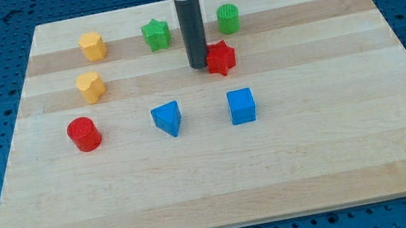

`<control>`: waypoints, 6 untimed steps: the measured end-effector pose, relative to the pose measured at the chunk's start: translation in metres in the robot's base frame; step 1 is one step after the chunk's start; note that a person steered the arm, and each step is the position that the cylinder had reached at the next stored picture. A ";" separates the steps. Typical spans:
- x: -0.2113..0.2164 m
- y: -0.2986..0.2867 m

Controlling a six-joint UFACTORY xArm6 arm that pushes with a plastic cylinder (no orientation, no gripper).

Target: Move yellow heart slightly to right

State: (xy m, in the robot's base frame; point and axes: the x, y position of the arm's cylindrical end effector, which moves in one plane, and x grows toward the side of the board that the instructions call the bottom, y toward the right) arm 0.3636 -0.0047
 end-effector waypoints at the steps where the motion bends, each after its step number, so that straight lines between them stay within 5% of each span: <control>1: 0.000 0.017; 4: -0.008 0.004; 6: -0.020 -0.074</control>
State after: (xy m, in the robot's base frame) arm 0.3432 -0.0788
